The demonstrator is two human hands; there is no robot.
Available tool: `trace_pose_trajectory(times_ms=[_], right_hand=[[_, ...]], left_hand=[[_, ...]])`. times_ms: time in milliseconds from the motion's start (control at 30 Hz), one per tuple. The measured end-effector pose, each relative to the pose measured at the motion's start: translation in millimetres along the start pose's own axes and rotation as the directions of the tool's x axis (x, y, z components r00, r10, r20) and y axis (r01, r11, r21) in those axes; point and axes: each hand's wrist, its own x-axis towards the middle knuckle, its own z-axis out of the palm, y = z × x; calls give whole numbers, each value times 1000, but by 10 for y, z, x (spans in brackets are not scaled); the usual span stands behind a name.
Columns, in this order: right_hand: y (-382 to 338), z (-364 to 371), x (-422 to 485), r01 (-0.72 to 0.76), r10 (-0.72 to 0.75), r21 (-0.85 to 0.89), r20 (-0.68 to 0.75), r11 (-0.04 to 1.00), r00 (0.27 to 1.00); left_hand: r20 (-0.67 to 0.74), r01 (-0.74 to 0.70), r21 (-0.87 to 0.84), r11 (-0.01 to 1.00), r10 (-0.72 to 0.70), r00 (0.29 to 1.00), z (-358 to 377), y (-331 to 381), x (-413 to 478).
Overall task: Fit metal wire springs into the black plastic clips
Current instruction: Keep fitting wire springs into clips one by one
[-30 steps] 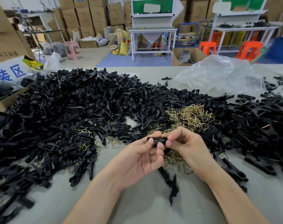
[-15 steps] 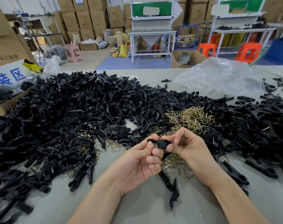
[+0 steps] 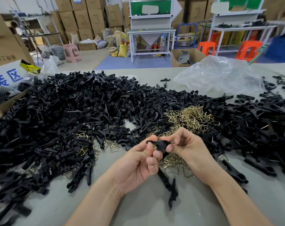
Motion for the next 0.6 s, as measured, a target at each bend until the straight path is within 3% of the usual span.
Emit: trace_pose_trajectory(times_ms=[267,600], right_hand=[[20,-40,23,-27,16,139,83,990,996],[51,-44,43,-20,4,154,102,988,995]], left_hand=[[162,-40,341,939,-17,987,22,74,-77],[167,-39,196,980,6,986,4,-1,-13]])
